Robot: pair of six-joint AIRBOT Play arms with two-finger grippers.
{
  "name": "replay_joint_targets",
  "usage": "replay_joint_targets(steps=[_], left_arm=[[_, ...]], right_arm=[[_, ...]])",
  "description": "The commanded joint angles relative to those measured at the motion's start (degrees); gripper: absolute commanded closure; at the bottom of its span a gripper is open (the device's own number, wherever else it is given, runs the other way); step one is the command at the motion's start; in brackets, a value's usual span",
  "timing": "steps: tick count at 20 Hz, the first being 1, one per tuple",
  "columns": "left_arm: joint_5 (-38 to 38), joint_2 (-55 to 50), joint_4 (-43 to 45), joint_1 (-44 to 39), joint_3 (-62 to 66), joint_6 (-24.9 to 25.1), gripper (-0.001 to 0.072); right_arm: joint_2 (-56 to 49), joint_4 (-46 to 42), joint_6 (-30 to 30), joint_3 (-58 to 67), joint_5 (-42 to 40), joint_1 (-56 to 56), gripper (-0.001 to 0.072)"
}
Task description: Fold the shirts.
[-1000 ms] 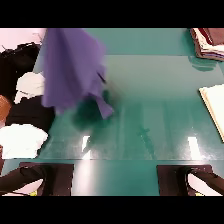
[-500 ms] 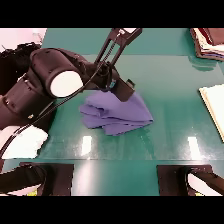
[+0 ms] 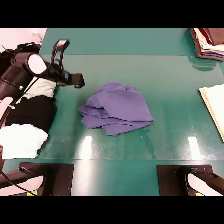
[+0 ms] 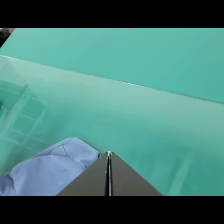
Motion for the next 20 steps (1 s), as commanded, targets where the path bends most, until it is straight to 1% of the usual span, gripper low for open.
replay_joint_targets(steps=[1, 4, 8, 11, 12, 13, 14, 15, 18, 20], left_arm=[[5.2, -3.5, -14.5, 4.5, -7.2, 6.1, 0.0105], [5.5, -9.6, -19.5, 4.5, -7.2, 7.6, 0.0104], [4.5, -15.1, -30.8, 4.5, -7.2, 13.9, 0.0104], [4.8, -16.2, -31.3, 4.5, -7.1, 14.5, 0.0105], [5.0, -16.2, -31.3, 4.5, -7.1, 14.5, 0.0150], [5.3, -16.2, -31.3, 4.5, -7.1, 14.6, 0.0382], [5.6, -16.2, -31.3, 4.5, -7.1, 14.6, 0.0570], [5.7, -16.1, -30.9, 4.5, -6.6, 14.6, 0.0685], [4.9, -14.5, -28.7, 5.7, -1.0, 14.3, 0.0686], [4.3, -12.0, -26.3, 7.2, 4.7, 14.3, 0.0686]], right_arm=[[-0.8, 0.1, 0.1, 0.0, 0.4, 0.1, 0.0696], [-2.2, 0.1, 0.3, 0.0, 1.9, 0.2, 0.0696], [-3.6, 0.1, 0.3, 0.0, 3.1, 0.2, 0.0696], [-4.1, -0.2, 0.3, 0.0, 4.2, 0.2, 0.0696], [-4.1, -0.2, 0.3, 0.0, 4.4, 0.2, 0.0696], [-4.1, -0.2, 0.3, 0.0, 4.5, 0.2, 0.0696], [-4.1, -0.2, 0.3, 0.0, 4.5, 0.2, 0.0696], [-4.1, -0.3, 0.3, 0.0, 4.9, 0.1, 0.0696], [-4.2, -3.2, 0.3, -0.2, 9.0, 0.1, 0.0696], [-3.1, -3.7, 0.3, -3.8, 10.6, 0.1, 0.0696]])
